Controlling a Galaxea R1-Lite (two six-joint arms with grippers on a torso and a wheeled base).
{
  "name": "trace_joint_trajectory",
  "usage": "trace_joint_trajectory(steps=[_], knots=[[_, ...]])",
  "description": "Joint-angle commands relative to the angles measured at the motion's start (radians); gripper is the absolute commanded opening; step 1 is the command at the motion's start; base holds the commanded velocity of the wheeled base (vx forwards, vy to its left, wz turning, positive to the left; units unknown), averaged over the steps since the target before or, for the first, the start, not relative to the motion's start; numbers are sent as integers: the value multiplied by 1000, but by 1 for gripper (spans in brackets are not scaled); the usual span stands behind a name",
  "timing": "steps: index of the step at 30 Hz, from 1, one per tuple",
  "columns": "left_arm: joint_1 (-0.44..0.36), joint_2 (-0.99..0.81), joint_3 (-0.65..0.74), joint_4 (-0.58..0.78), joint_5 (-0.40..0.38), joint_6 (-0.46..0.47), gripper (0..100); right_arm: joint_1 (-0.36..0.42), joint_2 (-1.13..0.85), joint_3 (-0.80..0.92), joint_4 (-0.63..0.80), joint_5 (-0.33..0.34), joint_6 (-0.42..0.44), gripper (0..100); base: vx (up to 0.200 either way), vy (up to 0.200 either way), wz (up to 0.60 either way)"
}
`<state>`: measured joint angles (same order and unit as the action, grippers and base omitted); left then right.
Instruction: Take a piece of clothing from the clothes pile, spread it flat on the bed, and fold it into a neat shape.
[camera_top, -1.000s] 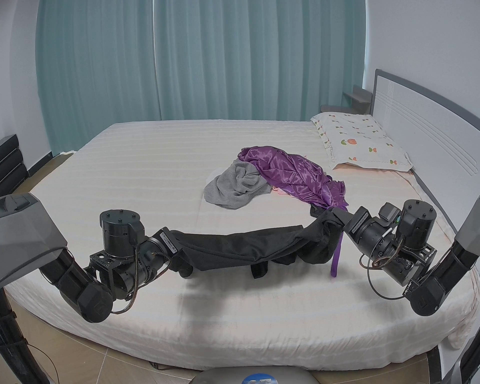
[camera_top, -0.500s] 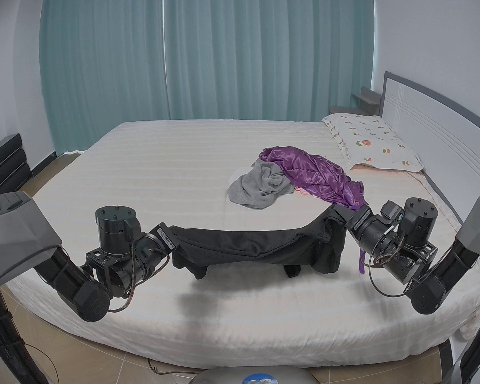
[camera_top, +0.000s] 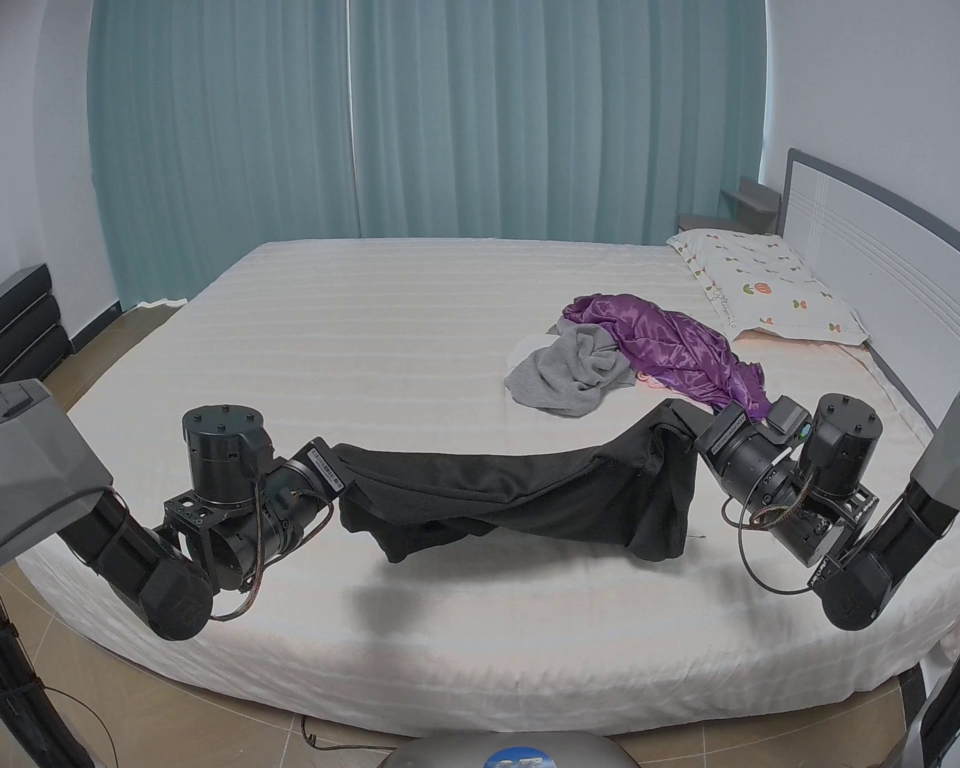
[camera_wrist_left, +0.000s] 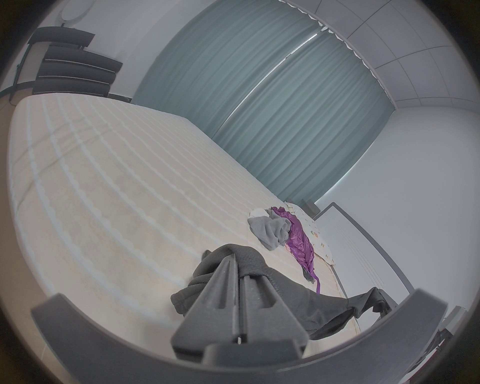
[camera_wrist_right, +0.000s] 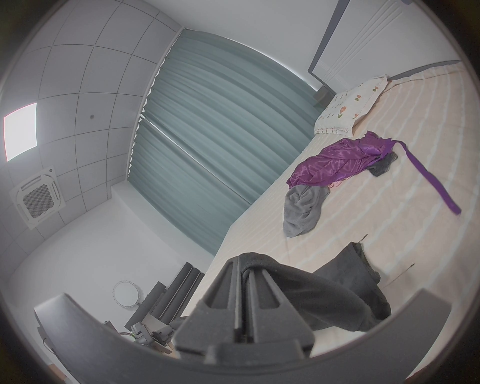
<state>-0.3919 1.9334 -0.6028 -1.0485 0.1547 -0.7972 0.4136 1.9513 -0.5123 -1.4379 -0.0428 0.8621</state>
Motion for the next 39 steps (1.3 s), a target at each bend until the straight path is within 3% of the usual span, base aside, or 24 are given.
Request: trace_joint_trajectory(steps=[1, 30, 39], knots=[[2, -4, 0, -1, 0, 0, 0, 1, 5, -2, -1, 0, 0, 0, 0, 200, 0], [7, -30, 1, 2, 16, 4, 0, -4, -6, -2, -3, 0, 0, 0, 0, 200, 0], [-7, -21, 17, -1, 16, 0, 0, -4, -18, 20, -3, -3, -2, 0, 0, 0, 0]])
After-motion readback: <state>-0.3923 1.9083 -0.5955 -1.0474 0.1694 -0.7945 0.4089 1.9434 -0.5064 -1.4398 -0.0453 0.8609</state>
